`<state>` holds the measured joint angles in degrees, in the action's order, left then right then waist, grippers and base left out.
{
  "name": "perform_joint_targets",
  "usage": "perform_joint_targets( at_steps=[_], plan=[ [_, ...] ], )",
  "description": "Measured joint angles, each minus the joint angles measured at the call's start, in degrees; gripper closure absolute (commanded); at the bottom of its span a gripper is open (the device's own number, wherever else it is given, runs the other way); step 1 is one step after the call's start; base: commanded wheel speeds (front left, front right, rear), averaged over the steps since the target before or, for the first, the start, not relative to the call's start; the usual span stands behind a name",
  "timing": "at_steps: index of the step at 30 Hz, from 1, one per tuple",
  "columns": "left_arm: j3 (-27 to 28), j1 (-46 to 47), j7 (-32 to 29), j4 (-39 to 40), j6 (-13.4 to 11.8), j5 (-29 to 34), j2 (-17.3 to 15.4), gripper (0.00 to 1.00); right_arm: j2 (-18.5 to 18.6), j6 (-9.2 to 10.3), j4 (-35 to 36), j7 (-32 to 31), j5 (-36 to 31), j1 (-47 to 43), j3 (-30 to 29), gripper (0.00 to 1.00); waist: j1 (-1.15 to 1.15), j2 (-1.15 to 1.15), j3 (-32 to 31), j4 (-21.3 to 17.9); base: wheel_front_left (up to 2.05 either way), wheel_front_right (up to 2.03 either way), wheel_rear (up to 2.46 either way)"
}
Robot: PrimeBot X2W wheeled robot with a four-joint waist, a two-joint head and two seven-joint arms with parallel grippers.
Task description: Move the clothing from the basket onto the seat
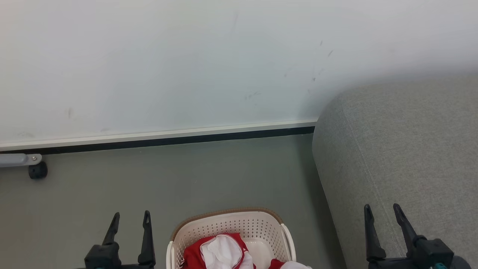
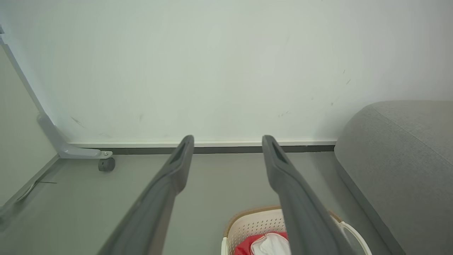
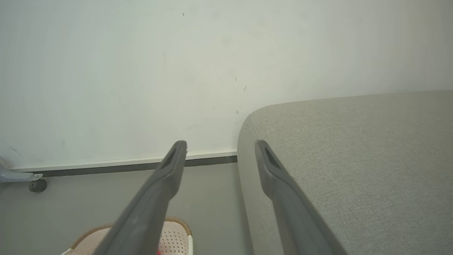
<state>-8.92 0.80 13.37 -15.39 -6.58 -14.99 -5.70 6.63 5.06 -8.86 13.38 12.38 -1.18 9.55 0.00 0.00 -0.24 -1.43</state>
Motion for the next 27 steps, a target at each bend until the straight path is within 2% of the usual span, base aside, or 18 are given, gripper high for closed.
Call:
perform_joint_targets(
  at_steps=[6,27],
  plan=[
    [-0.43,-0.04,0.93,0.00,-0.54,4.10,-0.01,0.00,0.11,0.47,0.47,0.91,-3.96,-0.58,0.43,0.00,0.00,0.00,0.06,-0.06,0.00,0.00,0.00],
    [-0.04,-0.11,0.93,-0.16,-0.37,4.10,0.12,0.00,0.02,0.40,0.43,0.91,-3.94,-0.60,0.15,0.00,0.00,0.00,0.27,0.06,0.00,0.00,0.00]
  ],
)
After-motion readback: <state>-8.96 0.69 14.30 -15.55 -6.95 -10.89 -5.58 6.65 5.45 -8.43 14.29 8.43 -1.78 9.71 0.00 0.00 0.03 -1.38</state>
